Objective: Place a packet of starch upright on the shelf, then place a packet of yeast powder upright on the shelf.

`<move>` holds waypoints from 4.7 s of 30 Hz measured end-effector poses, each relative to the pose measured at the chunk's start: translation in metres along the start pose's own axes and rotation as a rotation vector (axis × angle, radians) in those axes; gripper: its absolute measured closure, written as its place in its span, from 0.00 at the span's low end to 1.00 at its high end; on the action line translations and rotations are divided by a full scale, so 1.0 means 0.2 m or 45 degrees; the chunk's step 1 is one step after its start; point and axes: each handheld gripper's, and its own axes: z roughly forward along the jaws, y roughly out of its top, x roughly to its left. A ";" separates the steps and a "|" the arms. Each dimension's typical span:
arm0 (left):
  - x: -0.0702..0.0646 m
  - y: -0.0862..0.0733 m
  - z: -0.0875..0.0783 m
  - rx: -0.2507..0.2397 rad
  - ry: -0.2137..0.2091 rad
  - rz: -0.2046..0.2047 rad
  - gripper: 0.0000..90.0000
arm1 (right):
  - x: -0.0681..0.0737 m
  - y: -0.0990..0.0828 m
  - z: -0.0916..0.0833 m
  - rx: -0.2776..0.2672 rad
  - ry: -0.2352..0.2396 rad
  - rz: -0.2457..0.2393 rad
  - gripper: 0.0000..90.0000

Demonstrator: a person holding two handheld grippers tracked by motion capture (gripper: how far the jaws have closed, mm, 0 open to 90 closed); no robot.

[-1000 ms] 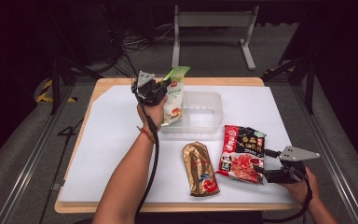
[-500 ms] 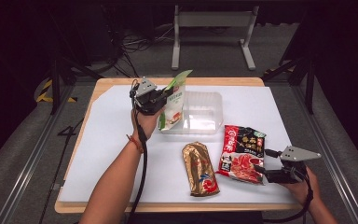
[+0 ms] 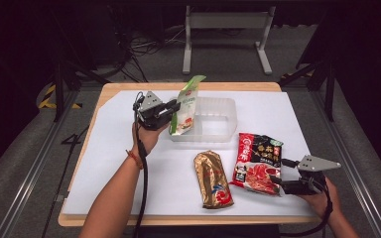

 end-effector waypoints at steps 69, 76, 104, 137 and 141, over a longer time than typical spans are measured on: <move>-0.18 -0.30 -0.26 0.366 -0.206 0.166 0.46 | 0.00 0.02 0.02 0.009 -0.011 0.010 0.28; -0.17 -0.34 -0.32 0.347 -0.218 0.112 0.34 | 0.00 0.03 0.03 0.010 -0.007 0.003 0.28; -0.19 -0.37 -0.26 0.329 -0.370 -0.031 0.27 | 0.02 0.01 0.02 0.017 0.010 -0.018 0.30; -0.32 -0.37 0.25 0.537 -0.629 -0.156 0.27 | 0.03 -0.01 0.01 0.030 -0.010 -0.025 0.29; -0.33 -0.38 0.26 0.549 -0.653 -0.130 0.28 | 0.03 -0.01 0.01 0.032 -0.009 -0.029 0.29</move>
